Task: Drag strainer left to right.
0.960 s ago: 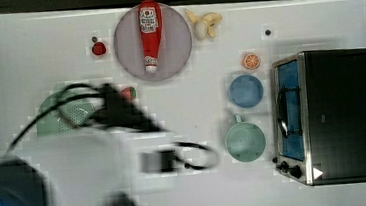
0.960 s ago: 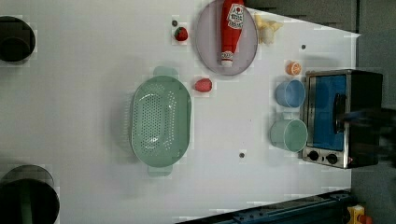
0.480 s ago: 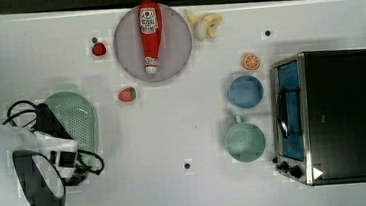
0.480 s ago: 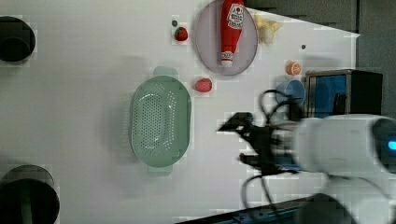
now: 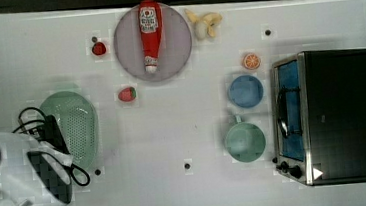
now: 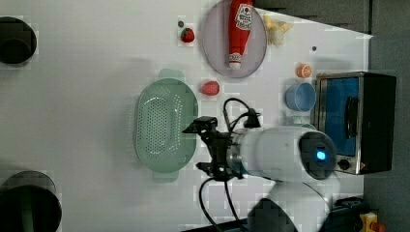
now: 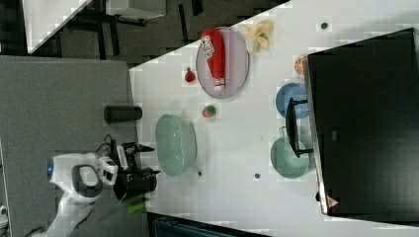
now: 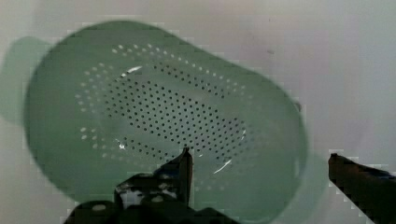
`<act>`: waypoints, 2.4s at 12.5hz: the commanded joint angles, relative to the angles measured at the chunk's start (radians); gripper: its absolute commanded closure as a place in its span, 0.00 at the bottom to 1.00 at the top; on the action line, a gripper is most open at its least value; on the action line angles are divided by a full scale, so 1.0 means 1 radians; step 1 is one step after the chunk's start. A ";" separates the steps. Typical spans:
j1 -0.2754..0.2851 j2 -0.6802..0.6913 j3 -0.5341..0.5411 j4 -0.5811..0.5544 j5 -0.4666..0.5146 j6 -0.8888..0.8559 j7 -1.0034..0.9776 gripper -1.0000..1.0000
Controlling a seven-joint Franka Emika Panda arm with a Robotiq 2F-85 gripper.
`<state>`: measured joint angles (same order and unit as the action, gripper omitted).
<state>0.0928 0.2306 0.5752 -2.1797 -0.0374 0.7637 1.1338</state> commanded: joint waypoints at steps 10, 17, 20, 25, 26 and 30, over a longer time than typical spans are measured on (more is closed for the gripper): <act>0.135 0.271 -0.257 0.003 -0.052 0.325 0.194 0.00; 0.129 0.240 -0.314 -0.050 -0.052 0.330 0.190 0.00; 0.100 0.209 -0.342 -0.087 -0.052 0.330 0.140 0.00; 0.040 0.175 -0.395 -0.138 -0.052 0.332 0.074 0.00; 0.027 0.173 -0.406 -0.145 -0.052 0.333 0.034 0.00; -0.016 0.170 -0.474 -0.160 -0.052 0.333 -0.107 0.00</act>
<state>0.1047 0.4265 0.1146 -2.3340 -0.1118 1.1133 1.1191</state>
